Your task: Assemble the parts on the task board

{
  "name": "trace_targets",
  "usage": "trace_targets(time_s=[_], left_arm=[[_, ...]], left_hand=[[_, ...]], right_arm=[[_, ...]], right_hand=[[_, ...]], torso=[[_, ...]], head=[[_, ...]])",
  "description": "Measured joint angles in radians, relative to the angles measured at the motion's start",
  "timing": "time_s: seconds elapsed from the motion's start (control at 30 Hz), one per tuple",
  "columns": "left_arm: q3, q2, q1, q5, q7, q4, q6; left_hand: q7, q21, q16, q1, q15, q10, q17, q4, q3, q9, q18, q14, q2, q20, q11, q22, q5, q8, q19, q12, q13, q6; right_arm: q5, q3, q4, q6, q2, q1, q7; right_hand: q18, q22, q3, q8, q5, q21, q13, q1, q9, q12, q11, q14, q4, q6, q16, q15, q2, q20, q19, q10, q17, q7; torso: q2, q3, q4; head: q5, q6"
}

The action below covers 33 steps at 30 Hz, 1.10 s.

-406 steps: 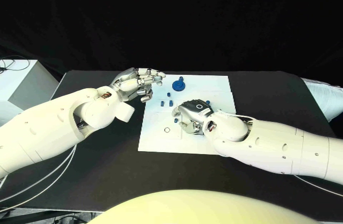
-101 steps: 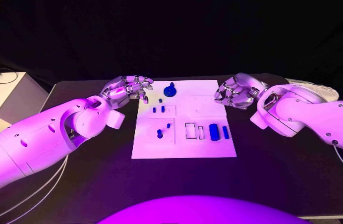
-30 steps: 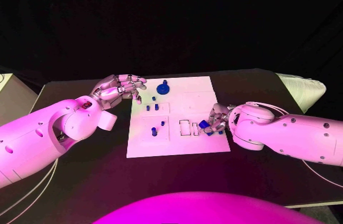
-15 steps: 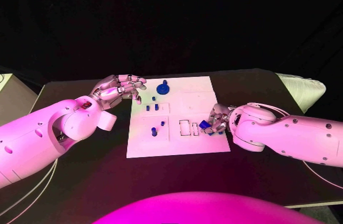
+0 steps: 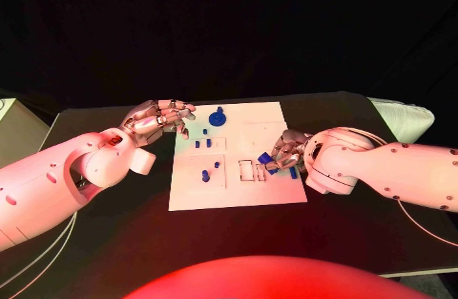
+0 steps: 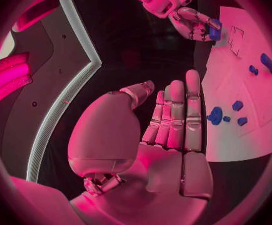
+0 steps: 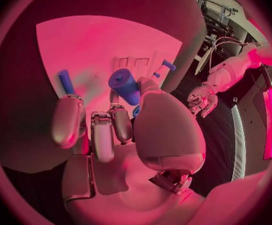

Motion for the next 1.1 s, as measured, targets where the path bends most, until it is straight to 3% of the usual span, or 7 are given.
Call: trace_targets(time_s=[0.3, 0.63, 1.1], left_arm=[[0.000, 0.000, 0.000, 0.000, -0.005, 0.008, 0.002], [0.000, 0.000, 0.000, 0.000, -0.008, 0.012, 0.004], [0.000, -0.002, 0.000, 0.000, -0.011, 0.013, 0.005]], left_hand=[[0.003, 0.000, -0.003, 0.000, 0.000, 0.000, 0.001, 0.000, 0.000, -0.001, 0.000, 0.000, 0.000, 0.000, 0.000, -0.002, 0.000, 0.000, 0.000, 0.000, -0.002, -0.004], [0.003, 0.000, -0.003, 0.000, 0.000, 0.000, 0.001, 0.000, 0.000, -0.001, 0.000, 0.000, 0.000, 0.000, 0.000, -0.002, 0.000, 0.000, 0.000, 0.000, -0.002, -0.004], [0.003, -0.004, -0.003, 0.000, 0.000, 0.000, 0.002, 0.004, -0.004, -0.004, 0.000, 0.000, 0.000, 0.000, 0.000, -0.004, 0.000, 0.000, 0.000, 0.000, -0.003, -0.003]], right_arm=[[0.062, -0.002, -0.033, -0.004, 0.073, 0.002, -0.001], [-0.006, -0.006, -0.089, 0.010, 0.130, -0.017, -0.002], [-0.089, -0.008, -0.126, 0.027, 0.159, -0.031, -0.003]], right_hand=[[0.000, 0.000, 0.003, 0.000, -0.011, 0.000, 0.000, -0.010, 0.000, -0.002, -0.001, 0.000, -0.002, 0.002, 0.000, 0.000, 0.000, 0.000, 0.000, -0.001, 0.000, -0.002], [0.000, 0.001, 0.007, -0.001, -0.039, -0.009, 0.000, -0.037, 0.007, -0.014, -0.004, 0.000, 0.001, 0.008, 0.000, 0.000, -0.006, 0.000, 0.000, -0.004, 0.000, -0.008], [0.000, 0.001, -0.001, -0.010, -0.150, -0.019, 0.000, -0.073, 0.026, -0.021, -0.004, 0.000, -0.002, 0.016, 0.000, 0.000, -0.003, 0.000, 0.000, -0.004, 0.000, -0.009]], torso=[[0.000, -0.0003, 0.0013], [0.000, -0.0001, 0.0012], [0.001, 0.0012, 0.0006]], head=[[-0.001, -0.002], [-0.001, -0.002], [0.004, -0.007]])
